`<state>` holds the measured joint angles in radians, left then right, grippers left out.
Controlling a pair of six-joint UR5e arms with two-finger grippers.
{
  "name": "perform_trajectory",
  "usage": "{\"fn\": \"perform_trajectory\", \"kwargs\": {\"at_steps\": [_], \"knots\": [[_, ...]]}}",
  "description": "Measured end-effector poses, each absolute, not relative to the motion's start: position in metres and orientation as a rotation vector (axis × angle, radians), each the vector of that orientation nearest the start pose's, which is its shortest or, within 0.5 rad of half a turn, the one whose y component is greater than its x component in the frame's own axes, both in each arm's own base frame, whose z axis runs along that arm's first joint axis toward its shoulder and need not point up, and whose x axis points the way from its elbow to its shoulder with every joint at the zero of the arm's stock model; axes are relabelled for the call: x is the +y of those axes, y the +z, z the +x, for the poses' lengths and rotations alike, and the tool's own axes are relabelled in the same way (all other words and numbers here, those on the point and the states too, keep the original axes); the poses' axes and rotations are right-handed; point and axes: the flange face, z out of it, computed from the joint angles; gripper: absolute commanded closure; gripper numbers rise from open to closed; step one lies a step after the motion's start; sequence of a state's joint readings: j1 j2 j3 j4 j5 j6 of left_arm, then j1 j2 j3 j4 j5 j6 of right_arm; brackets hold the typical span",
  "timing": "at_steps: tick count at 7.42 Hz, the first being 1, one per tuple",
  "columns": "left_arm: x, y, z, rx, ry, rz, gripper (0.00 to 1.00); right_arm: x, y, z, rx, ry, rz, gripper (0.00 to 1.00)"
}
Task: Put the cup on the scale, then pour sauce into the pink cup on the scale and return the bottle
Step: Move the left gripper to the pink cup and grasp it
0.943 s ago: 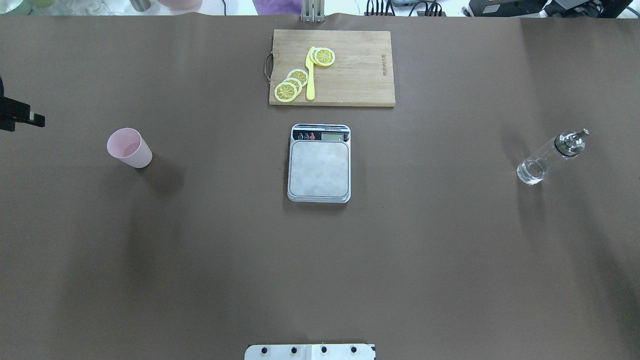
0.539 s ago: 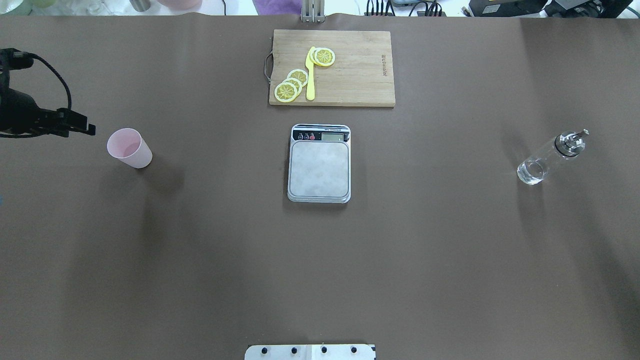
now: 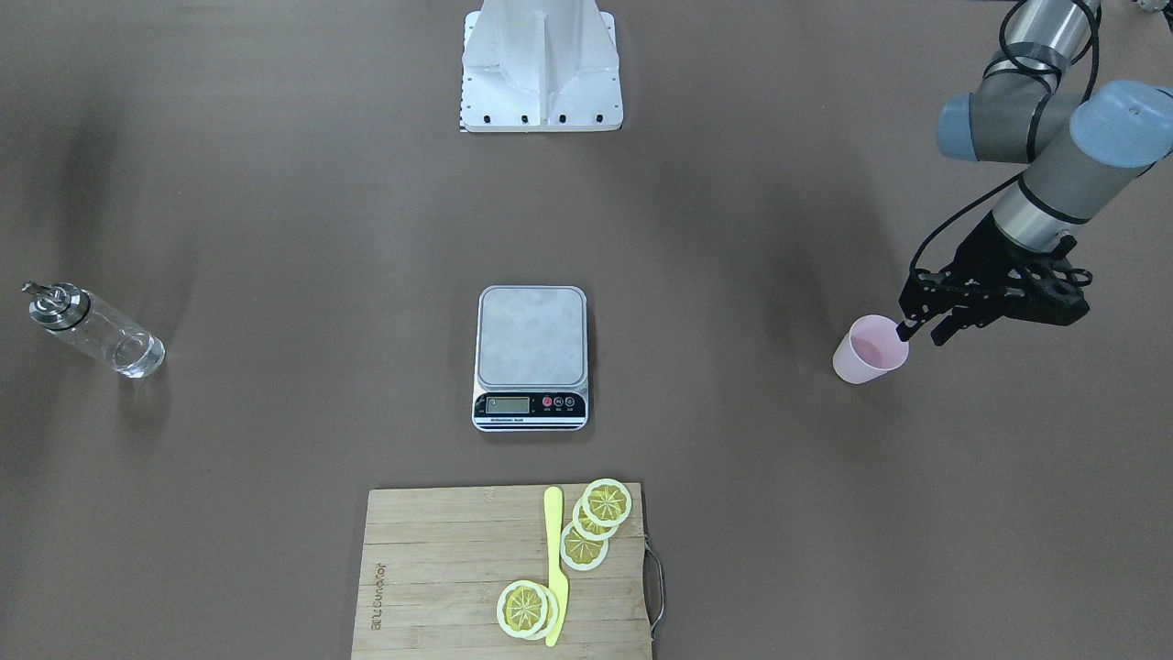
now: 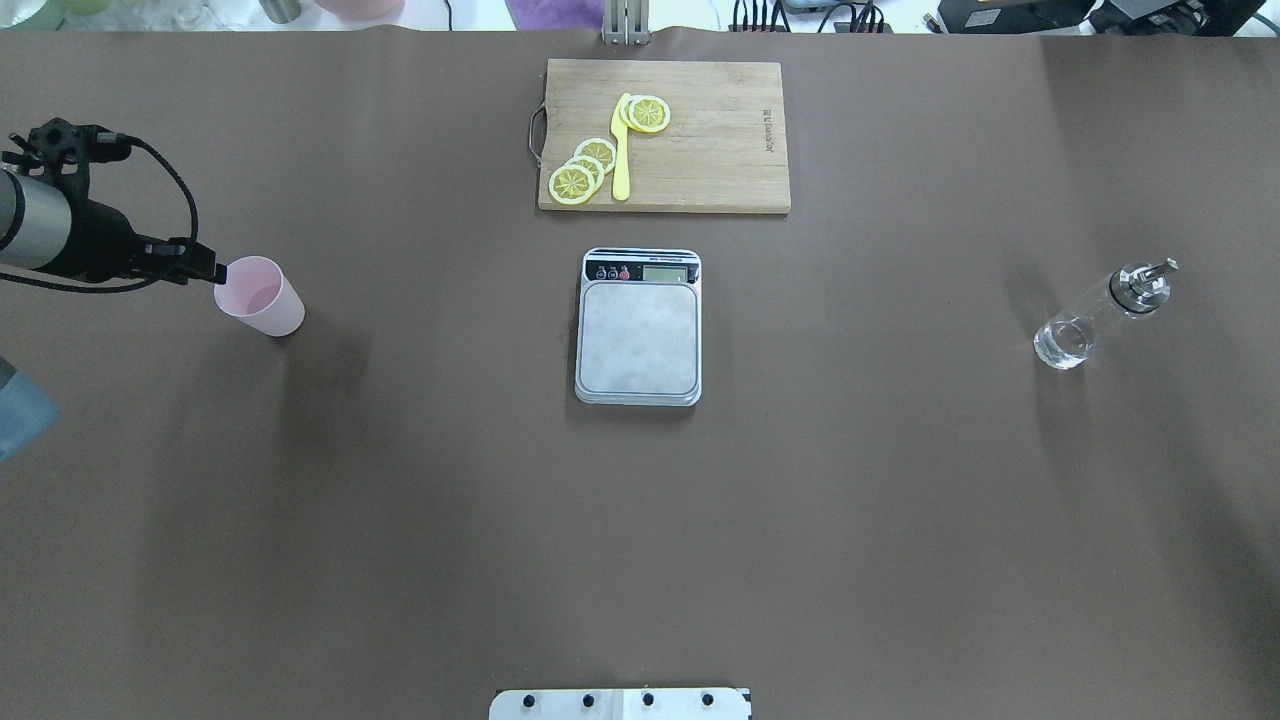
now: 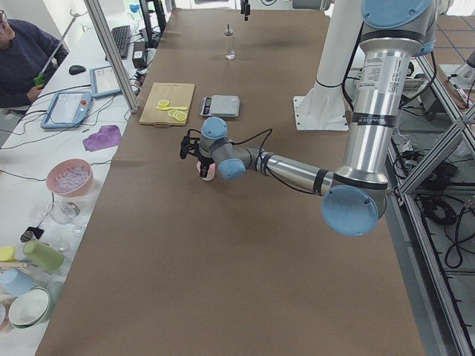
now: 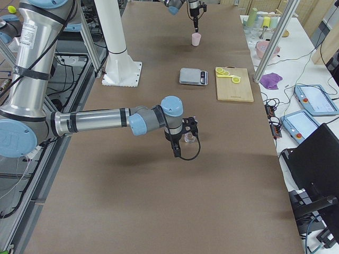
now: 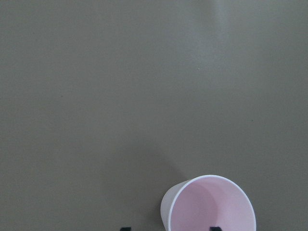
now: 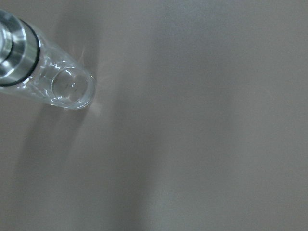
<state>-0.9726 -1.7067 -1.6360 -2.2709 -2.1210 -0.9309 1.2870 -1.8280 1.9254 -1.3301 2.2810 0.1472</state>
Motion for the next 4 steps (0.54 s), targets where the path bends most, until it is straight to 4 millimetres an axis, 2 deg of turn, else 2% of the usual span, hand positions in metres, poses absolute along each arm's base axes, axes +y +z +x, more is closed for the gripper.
{"fn": "perform_trajectory", "kwargs": {"at_steps": [4], "knots": [[-0.5202, 0.4825, 0.2588, 0.972, -0.055, 0.274, 0.67, -0.4042, 0.5732, -0.0467, -0.758, -0.251, 0.167, 0.0]]}}
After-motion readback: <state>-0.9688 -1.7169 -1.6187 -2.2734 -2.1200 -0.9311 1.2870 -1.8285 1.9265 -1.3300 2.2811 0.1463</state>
